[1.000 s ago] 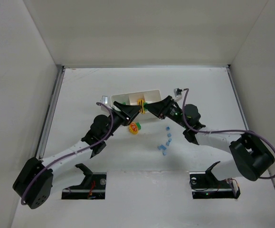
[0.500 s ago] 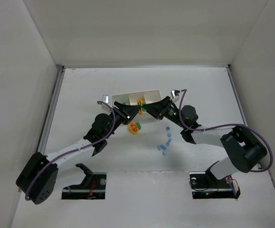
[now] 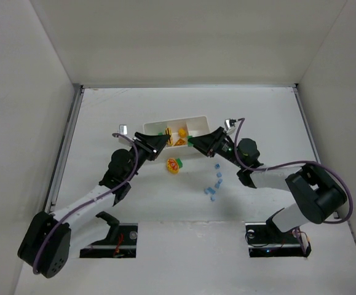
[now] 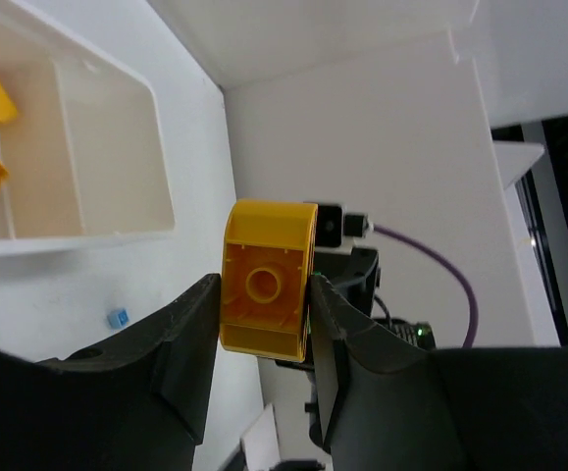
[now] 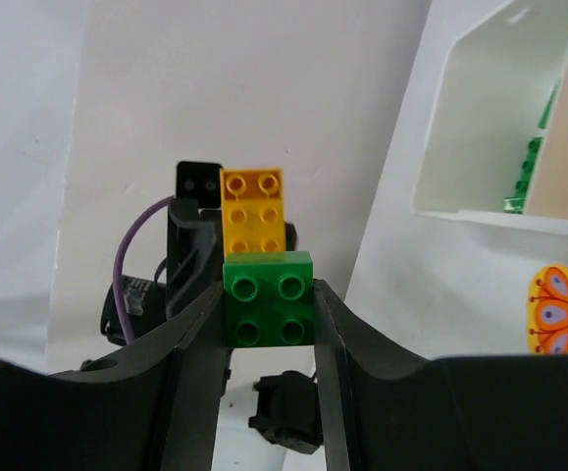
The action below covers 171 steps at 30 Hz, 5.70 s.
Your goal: Sort the legos into containers by color
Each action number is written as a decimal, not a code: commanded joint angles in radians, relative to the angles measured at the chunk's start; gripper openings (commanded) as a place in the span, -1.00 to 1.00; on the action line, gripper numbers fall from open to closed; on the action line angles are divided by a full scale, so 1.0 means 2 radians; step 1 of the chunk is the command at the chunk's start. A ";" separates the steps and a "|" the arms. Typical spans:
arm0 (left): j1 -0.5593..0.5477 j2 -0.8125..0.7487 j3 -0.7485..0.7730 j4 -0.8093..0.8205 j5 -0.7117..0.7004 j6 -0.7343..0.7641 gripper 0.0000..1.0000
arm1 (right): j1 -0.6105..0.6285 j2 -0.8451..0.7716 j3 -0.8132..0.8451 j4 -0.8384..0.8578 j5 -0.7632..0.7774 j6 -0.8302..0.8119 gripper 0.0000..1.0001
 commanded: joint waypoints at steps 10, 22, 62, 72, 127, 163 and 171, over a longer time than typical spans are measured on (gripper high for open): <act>0.032 -0.020 0.054 -0.113 -0.016 0.117 -0.75 | -0.008 -0.013 -0.009 0.011 0.002 -0.046 -0.39; -0.020 0.174 0.221 -0.200 -0.107 0.259 -0.69 | 0.008 -0.088 -0.007 -0.127 0.055 -0.154 -0.38; 0.085 -0.169 0.023 -0.346 -0.168 0.252 0.01 | 0.125 0.162 0.357 -0.389 0.238 -0.357 0.28; 0.060 -0.161 0.032 -0.348 -0.151 0.250 0.01 | 0.136 0.063 0.249 -0.378 0.262 -0.374 -0.05; -0.012 -0.125 -0.021 -0.374 -0.118 0.132 0.09 | 0.213 0.165 0.242 -0.474 0.345 -0.408 0.26; -0.034 -0.098 -0.057 -0.239 -0.098 0.070 0.03 | 0.218 0.034 0.150 -0.332 0.195 -0.341 0.20; -0.036 -0.099 -0.058 -0.231 -0.102 0.052 -0.41 | 0.216 0.042 0.143 -0.307 0.183 -0.319 0.20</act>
